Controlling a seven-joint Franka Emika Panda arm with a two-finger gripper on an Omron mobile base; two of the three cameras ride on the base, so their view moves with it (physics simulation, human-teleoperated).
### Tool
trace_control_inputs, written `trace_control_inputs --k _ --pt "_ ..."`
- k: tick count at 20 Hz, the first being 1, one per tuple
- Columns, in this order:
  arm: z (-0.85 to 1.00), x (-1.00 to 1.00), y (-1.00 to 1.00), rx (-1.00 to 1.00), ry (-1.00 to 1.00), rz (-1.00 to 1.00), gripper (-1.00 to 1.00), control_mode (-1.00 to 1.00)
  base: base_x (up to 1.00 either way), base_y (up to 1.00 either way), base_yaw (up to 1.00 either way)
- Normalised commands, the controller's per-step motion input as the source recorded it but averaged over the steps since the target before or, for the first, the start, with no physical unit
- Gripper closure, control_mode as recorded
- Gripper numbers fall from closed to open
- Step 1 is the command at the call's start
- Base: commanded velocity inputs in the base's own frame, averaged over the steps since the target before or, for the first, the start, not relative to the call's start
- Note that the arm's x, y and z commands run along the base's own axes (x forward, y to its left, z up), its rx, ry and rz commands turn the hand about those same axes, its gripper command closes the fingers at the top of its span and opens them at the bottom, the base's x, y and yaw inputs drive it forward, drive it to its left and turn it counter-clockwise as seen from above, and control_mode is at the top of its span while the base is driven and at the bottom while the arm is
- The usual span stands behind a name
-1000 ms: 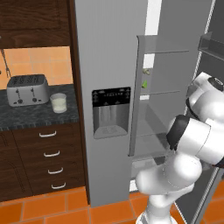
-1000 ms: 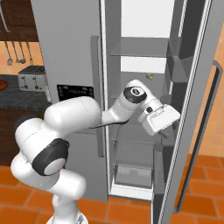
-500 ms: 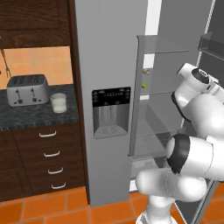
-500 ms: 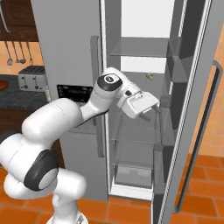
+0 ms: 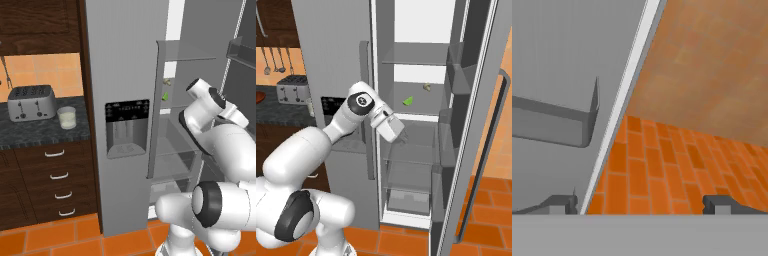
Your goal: Grab a lemon wedge from the fridge and one ice cube from the ice bowl, and put them in the glass of lemonade.
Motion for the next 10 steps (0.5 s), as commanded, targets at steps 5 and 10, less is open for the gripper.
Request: trace_control_inputs --k 5,10 --pt "-0.30 0.00 0.38 0.50 0.43 0.43 -1.00 -1.00 0.00 0.00 0.00" --pt "-0.06 -0.05 0.59 0.22 0.38 0.46 -1.00 -1.00 0.00 0.00 0.00"
